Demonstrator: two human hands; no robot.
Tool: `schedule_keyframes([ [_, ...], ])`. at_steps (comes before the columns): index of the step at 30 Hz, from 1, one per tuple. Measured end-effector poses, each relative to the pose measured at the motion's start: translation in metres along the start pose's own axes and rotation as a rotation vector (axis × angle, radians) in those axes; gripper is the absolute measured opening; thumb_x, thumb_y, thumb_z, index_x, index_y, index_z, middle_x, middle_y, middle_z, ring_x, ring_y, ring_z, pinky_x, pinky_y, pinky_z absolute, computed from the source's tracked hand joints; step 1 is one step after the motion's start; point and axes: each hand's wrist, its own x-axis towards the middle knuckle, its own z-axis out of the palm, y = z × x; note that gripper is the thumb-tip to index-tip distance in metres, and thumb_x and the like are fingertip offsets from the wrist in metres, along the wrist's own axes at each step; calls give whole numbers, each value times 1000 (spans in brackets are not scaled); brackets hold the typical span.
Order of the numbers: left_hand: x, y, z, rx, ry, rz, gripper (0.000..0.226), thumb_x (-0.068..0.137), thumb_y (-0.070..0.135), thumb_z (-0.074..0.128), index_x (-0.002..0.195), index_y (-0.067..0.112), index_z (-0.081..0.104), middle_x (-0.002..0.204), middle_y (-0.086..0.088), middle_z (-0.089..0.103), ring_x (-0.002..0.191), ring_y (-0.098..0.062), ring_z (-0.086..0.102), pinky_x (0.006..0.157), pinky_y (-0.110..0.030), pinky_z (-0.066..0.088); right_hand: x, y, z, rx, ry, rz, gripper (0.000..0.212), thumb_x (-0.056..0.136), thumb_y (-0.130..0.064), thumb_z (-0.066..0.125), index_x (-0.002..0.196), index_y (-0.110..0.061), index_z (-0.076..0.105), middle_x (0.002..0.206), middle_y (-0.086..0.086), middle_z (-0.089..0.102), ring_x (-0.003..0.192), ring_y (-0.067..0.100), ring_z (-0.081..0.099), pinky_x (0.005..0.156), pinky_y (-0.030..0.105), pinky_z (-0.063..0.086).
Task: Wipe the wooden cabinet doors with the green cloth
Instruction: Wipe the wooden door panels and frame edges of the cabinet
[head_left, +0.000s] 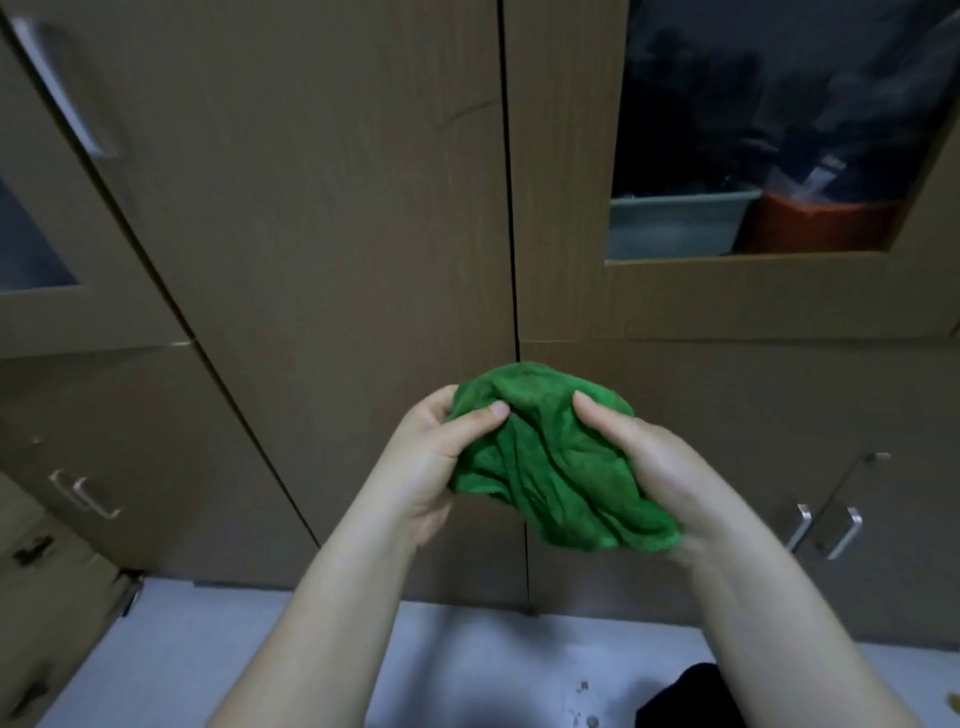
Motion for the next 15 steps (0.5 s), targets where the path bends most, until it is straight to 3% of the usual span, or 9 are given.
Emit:
schedule_keyframes([
  [4,-2,6,-15,314,-31,86,24,76,14,80,95,8,67,92,-15,74,83,-29,72,71,-39,58,1,-15,-10,-443,83,-147,23,98,-24,59,107,-9,74,99,7,78,89,16,76,65,22,58],
  [7,2,19,-46,374,-176,39,24,72,20,87,89,18,70,91,-8,75,81,-23,73,66,-32,58,4,-22,-13,-652,78,-254,23,97,-31,60,98,-16,77,98,1,79,89,13,75,72,24,60],
  [9,5,21,-61,204,-237,41,33,70,24,85,99,16,72,98,-9,75,87,-23,73,72,-32,58,3,-23,-8,-655,-8,-298,25,95,-41,62,100,-22,78,100,0,79,94,16,75,78,30,61],
  [10,6,17,-61,3,-230,14,42,71,30,84,107,12,72,107,-12,74,95,-25,72,79,-36,58,4,-22,-4,-610,-42,-298,25,93,-43,63,101,-24,77,101,1,78,95,19,75,79,32,61],
  [12,5,-3,-54,-414,-156,-185,60,77,56,72,113,8,74,118,-15,71,106,-29,69,88,-45,57,16,-14,8,-476,-45,-237,26,92,-41,65,98,-19,78,100,6,78,94,23,75,78,36,61],
  [15,4,-42,-41,-578,-58,-340,89,80,83,41,96,4,79,100,-17,76,91,-30,74,70,-43,60,31,-4,10,-352,117,-133,27,96,-34,62,93,-10,74,91,9,78,85,25,76,75,38,59],
])
